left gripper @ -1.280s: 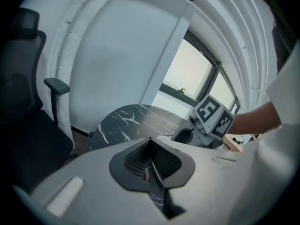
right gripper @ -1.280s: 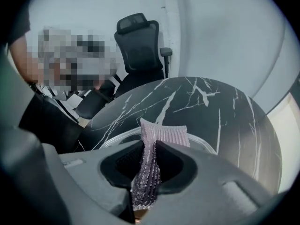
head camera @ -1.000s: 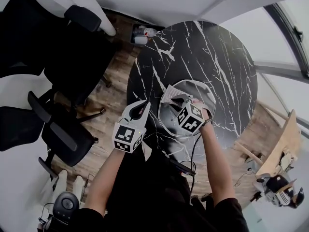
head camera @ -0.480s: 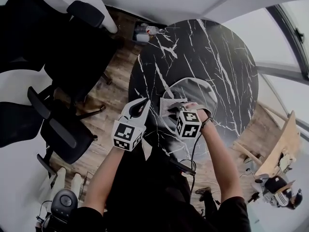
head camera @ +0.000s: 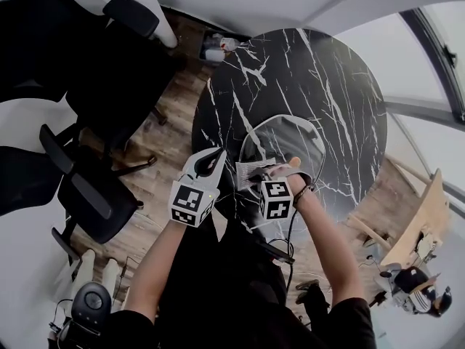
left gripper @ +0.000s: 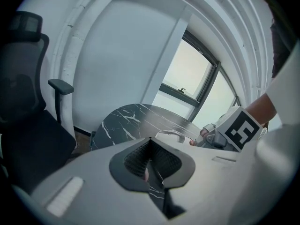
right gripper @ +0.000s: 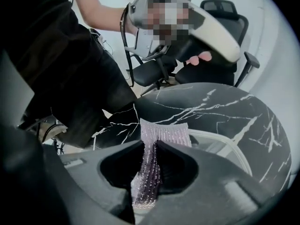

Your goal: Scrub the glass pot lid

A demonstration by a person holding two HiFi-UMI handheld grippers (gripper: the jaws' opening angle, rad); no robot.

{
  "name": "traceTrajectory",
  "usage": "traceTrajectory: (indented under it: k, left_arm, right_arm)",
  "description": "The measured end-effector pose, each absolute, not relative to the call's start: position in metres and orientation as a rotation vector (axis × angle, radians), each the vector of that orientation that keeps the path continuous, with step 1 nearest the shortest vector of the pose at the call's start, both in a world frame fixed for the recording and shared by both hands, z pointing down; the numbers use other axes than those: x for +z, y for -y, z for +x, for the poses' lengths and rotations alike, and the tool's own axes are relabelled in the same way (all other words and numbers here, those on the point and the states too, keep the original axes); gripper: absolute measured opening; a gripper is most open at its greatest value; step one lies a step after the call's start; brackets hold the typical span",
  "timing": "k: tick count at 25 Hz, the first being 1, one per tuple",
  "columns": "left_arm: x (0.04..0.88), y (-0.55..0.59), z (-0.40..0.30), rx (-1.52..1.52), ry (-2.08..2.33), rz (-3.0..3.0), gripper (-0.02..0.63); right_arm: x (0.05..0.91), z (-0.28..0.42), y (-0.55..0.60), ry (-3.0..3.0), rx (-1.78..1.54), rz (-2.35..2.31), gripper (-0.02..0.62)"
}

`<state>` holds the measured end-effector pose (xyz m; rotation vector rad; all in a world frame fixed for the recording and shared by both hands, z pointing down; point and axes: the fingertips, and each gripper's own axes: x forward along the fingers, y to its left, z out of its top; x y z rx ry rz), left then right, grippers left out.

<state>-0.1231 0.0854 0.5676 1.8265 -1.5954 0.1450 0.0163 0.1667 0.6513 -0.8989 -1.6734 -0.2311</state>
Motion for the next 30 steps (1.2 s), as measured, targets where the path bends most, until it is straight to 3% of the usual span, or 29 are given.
traceTrajectory:
  k: [12,24,30]
  left_arm:
    - [0.565,-0.082,-0.095,0.154,1.556,1.858,0.002]
    - [0.552,-0.071,-0.055,0.207,1.469,1.960,0.002]
    - [0.530,-0.071,-0.038,0.242,1.433,2.024,0.002]
  right_arm:
    - [0.662,0.055,-0.202,1.649,-0.300,-0.877,0.080]
    - [0.655,0.140,-0.226,1.601,-0.087,-0.849,0.080]
    - [0.621,0.175,-0.197,1.673,0.091,-0.620,0.075]
